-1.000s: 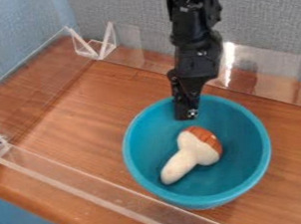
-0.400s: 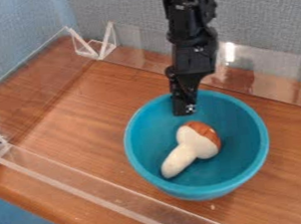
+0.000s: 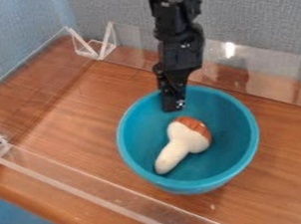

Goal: Put the mushroom in the blue bowl

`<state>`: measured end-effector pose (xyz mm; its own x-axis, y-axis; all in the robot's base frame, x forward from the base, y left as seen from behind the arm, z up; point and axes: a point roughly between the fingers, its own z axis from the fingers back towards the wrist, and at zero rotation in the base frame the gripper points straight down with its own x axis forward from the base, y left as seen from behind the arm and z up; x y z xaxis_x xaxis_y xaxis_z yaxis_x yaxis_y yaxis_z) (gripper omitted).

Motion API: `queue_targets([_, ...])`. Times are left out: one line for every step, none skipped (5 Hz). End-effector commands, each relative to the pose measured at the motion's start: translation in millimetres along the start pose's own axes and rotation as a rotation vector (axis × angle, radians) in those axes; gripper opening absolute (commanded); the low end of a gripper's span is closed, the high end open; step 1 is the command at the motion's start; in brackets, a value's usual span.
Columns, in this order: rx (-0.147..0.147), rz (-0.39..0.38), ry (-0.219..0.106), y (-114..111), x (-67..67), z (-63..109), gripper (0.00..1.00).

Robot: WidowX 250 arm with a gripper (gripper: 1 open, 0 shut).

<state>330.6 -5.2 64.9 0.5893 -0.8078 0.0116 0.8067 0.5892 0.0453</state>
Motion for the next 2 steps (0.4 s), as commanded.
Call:
queue_targets([0.066,0.047,-0.036,10.7,-3.4,30.3,0.0])
queue_targets([0.068,0.004,-0.042,14.5,-1.5,23.7,0.0])
